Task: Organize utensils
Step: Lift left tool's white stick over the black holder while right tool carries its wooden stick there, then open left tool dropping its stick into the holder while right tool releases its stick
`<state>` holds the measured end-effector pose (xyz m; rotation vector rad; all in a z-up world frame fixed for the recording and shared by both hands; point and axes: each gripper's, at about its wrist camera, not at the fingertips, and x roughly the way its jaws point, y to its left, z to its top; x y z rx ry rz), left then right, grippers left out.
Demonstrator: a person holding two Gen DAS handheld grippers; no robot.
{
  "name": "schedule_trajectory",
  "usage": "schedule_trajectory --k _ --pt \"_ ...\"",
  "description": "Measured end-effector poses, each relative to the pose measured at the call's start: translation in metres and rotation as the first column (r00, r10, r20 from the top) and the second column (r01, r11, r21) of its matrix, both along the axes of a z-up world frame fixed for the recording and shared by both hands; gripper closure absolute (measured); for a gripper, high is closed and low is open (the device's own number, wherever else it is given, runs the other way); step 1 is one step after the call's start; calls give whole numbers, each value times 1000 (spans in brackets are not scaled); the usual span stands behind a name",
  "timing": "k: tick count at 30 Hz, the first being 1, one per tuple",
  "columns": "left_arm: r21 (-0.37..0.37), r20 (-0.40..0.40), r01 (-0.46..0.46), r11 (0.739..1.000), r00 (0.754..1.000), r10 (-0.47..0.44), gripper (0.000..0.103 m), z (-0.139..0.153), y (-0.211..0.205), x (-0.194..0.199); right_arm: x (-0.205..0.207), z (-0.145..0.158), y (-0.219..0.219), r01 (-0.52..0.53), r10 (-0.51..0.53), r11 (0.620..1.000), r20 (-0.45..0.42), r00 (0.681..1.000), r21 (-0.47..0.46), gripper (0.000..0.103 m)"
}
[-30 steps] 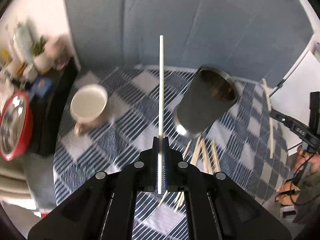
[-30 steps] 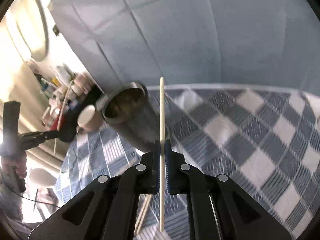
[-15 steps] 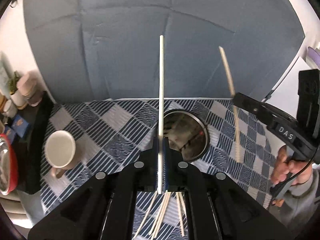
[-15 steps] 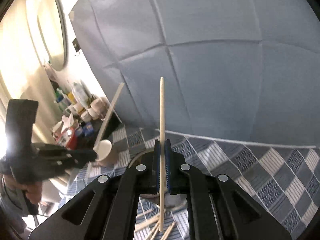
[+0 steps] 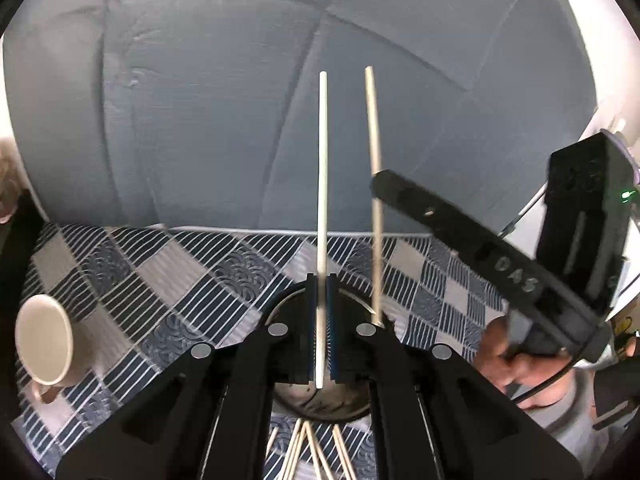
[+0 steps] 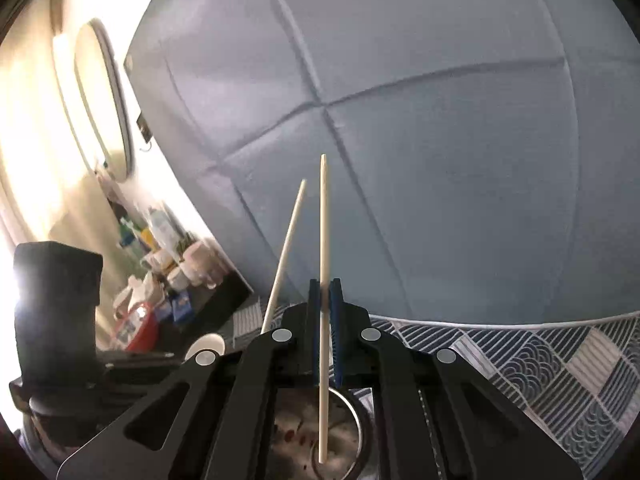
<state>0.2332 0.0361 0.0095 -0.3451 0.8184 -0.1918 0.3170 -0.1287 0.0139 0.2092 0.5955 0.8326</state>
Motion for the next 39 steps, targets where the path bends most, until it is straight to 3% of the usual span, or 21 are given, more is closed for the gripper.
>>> schedule_trajectory --k 7,14,22,27,29,30,33,39 --pt "1 52 33 999 998 -33 98 -20 -11 -4 -7 -22 -8 -11 11 999 10 1000 33 98" --pt "15 37 54 998 998 -55 98 -37 -20 -11 -22 -38 -13 -25 24 999 31 999 24 95" --pt "34 53 37 999 998 -39 98 -30 -14 -23 -33 -29 -22 2 -3 1000 77 997 16 94" --pt "49 73 6 999 997 -9 83 -15 -7 -30 -33 -16 -32 40 -42 999 76 996 28 92" --pt "50 76 -8 999 997 4 77 -11 -4 -32 -34 -11 -36 56 -58 998 75 995 30 82" --pt "51 74 -17 999 997 13 73 -10 -2 -33 -34 -9 -38 67 -69 997 77 995 28 71" --pt "53 71 -42 998 997 38 65 -5 2 -37 -37 -3 -44 103 -104 994 78 991 21 57" --pt "97 78 -87 991 994 80 44 1 4 -47 -37 -2 -56 144 -144 990 14 989 11 42"
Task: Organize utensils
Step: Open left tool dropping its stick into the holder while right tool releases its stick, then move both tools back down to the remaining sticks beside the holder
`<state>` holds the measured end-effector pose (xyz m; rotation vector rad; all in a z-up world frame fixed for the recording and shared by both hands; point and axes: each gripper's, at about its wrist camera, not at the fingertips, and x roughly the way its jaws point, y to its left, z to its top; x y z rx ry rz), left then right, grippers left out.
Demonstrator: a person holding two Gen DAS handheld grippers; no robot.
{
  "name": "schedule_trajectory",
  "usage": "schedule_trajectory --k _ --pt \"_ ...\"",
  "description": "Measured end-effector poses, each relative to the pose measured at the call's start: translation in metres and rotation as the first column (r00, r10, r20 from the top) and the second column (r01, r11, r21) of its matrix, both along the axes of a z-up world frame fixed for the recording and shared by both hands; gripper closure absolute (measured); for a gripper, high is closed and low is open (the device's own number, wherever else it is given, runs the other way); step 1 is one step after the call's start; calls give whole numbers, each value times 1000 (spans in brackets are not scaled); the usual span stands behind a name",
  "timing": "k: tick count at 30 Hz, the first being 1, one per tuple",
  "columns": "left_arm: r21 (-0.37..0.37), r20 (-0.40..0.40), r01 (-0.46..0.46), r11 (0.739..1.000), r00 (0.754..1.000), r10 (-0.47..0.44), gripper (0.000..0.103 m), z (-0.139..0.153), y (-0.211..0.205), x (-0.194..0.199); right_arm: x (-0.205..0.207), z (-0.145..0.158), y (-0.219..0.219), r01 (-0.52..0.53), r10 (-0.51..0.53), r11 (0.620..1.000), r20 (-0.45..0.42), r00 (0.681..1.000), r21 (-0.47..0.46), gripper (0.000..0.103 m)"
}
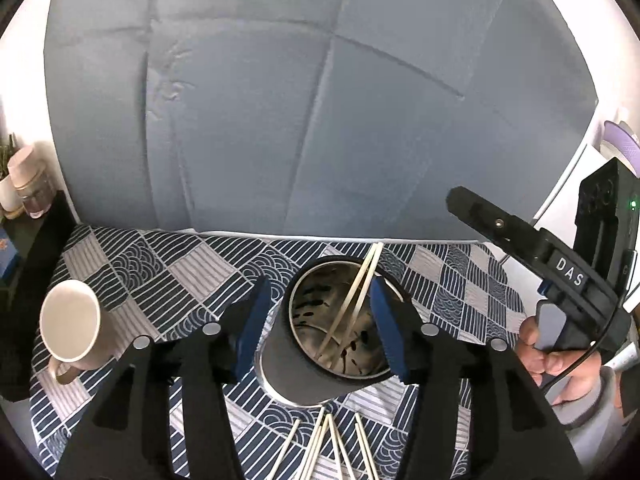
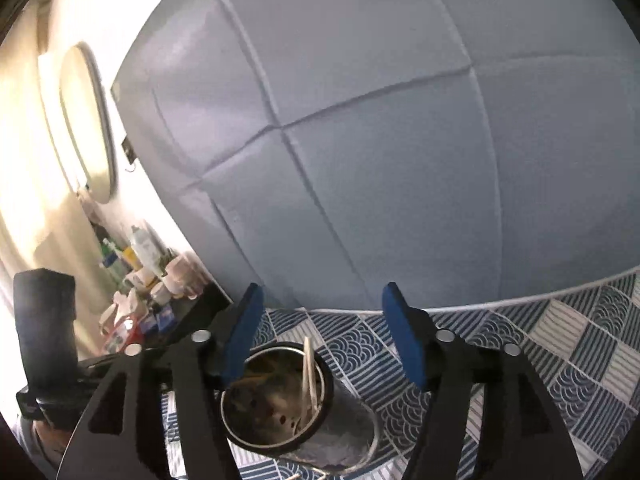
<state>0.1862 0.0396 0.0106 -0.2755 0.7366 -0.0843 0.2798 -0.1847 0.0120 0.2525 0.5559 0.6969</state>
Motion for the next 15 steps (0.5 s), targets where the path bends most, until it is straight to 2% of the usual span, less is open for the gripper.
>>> schedule_trajectory --k 3,9,15 --pt "49 -6 -16 999 1000 16 30 1 -3 -5 -2 1 -6 12 -12 1000 -13 1000 -12 35" --pt "87 -44 -25 996 999 28 15 -3 -3 -16 -10 0 -22 40 -43 998 -56 998 -41 19" --pt "120 -83 -71 990 993 81 6 -10 16 -24 -16 -17 -34 63 -73 995 -133 988 -78 16"
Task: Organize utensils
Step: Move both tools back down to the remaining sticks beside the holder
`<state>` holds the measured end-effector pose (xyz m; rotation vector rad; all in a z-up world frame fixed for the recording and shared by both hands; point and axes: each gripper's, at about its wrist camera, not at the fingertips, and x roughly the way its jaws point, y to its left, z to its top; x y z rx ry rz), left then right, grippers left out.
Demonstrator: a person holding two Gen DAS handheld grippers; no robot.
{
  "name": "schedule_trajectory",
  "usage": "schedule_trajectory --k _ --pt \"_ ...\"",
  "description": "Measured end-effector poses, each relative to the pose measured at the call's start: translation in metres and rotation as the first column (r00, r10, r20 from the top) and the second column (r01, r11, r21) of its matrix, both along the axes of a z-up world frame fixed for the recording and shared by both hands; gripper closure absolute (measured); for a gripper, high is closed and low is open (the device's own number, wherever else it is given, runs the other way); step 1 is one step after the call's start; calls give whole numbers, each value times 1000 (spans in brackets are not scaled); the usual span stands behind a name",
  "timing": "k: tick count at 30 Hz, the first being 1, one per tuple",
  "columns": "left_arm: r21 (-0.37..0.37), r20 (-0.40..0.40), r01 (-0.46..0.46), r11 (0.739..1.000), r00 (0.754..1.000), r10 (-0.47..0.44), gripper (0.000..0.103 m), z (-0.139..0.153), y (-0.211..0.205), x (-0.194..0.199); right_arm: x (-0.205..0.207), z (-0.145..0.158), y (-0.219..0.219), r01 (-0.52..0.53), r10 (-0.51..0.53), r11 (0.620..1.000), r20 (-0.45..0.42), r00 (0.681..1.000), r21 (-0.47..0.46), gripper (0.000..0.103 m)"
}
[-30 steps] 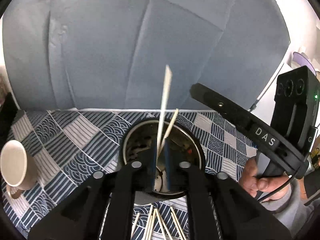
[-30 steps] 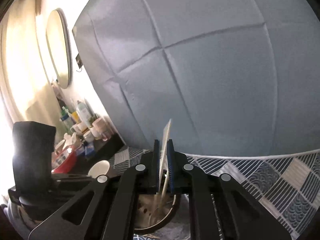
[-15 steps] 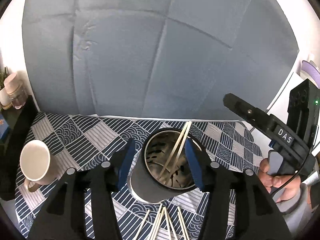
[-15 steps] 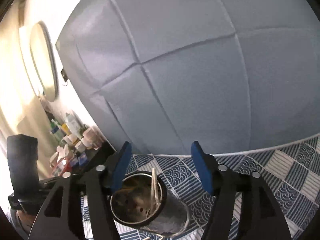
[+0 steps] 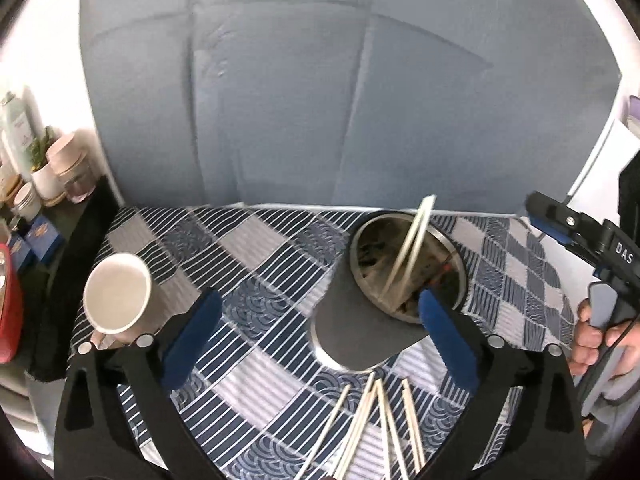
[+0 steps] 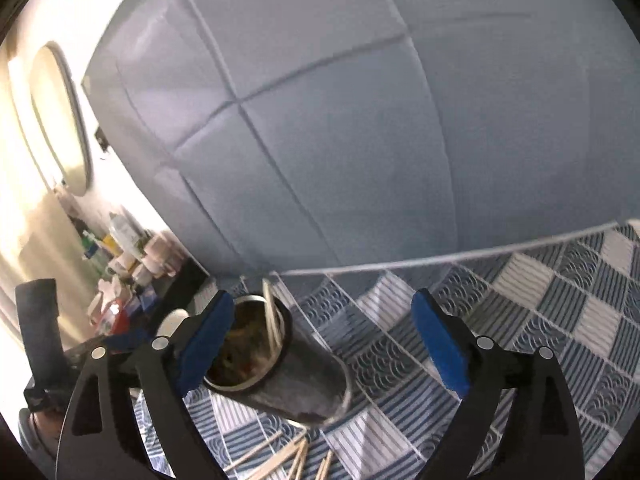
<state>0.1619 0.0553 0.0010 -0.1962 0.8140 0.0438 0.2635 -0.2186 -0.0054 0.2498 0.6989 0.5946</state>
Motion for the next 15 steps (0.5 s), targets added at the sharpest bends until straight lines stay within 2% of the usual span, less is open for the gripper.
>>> schedule_trajectory --k 5,9,15 --pt "55 -84 -20 998 996 24 6 -23 12 -10 -9 -26 -6 23 -26 999 -91 995 -32 16" --pt "67 -148 -19 998 989 28 6 -48 18 -19 -22 -52 -5 12 -26 995 -152 988 -96 15" --pt "76 -259 25 997 966 -5 6 -93 14 -32 -48 -82 0 4 -40 979 -174 984 -204 15"
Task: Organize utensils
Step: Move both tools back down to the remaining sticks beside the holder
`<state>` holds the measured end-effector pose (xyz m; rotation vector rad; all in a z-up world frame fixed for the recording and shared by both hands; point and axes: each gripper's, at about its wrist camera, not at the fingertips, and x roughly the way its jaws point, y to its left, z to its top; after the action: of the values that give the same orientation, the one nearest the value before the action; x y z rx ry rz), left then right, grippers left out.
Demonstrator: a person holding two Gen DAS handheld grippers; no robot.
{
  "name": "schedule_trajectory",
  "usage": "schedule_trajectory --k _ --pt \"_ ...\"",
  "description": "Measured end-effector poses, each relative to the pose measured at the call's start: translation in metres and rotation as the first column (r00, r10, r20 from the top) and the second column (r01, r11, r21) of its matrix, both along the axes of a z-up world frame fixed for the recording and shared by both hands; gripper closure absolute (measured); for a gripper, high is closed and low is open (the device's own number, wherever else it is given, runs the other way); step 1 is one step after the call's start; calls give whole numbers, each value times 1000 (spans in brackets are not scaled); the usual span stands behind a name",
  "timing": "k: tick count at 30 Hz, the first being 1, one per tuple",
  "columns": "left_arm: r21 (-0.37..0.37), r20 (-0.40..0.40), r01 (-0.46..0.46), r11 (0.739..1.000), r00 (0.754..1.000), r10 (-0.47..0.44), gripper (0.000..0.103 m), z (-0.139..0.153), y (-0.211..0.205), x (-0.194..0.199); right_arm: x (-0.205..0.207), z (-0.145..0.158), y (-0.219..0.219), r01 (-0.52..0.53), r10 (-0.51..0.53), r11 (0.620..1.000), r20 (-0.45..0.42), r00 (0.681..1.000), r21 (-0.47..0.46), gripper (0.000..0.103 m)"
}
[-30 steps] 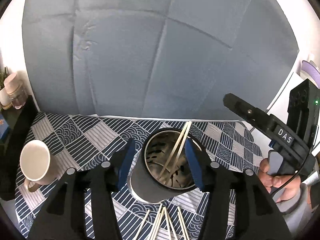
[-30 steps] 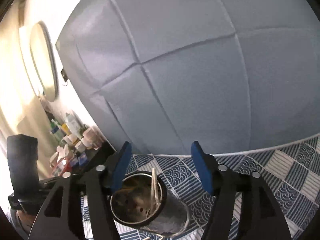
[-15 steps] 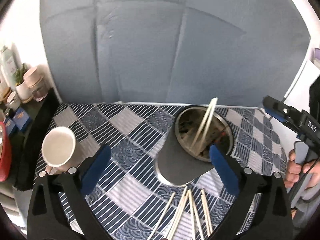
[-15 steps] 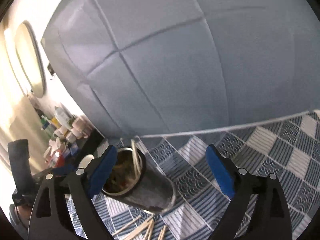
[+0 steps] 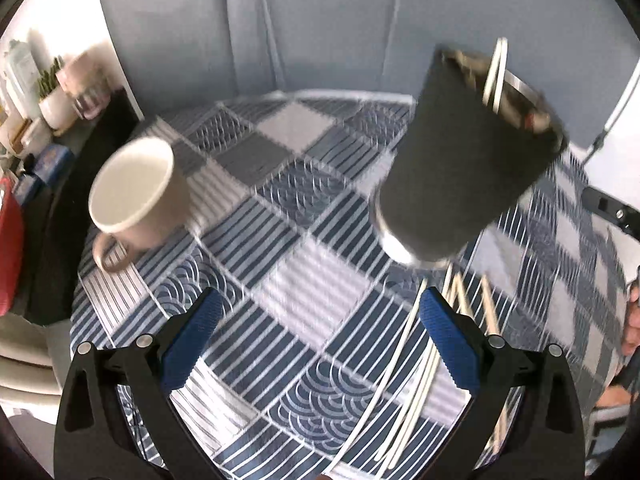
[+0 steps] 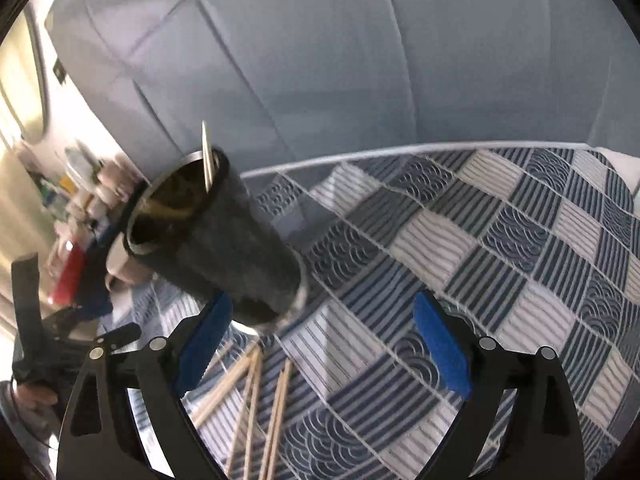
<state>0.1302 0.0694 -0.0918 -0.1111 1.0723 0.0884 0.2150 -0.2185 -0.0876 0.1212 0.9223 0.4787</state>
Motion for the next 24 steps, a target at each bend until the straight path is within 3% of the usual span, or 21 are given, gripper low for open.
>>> schedule_trajectory --k 14,24 --pt "11 -146 88 996 986 -86 6 -55 -22 -17 -48 -71 19 -89 66 989 -190 979 -114 15" --pt "14 -206 102 995 974 -97 6 -79 -25 -18 -66 -96 26 -106 64 978 -231 971 -177 15"
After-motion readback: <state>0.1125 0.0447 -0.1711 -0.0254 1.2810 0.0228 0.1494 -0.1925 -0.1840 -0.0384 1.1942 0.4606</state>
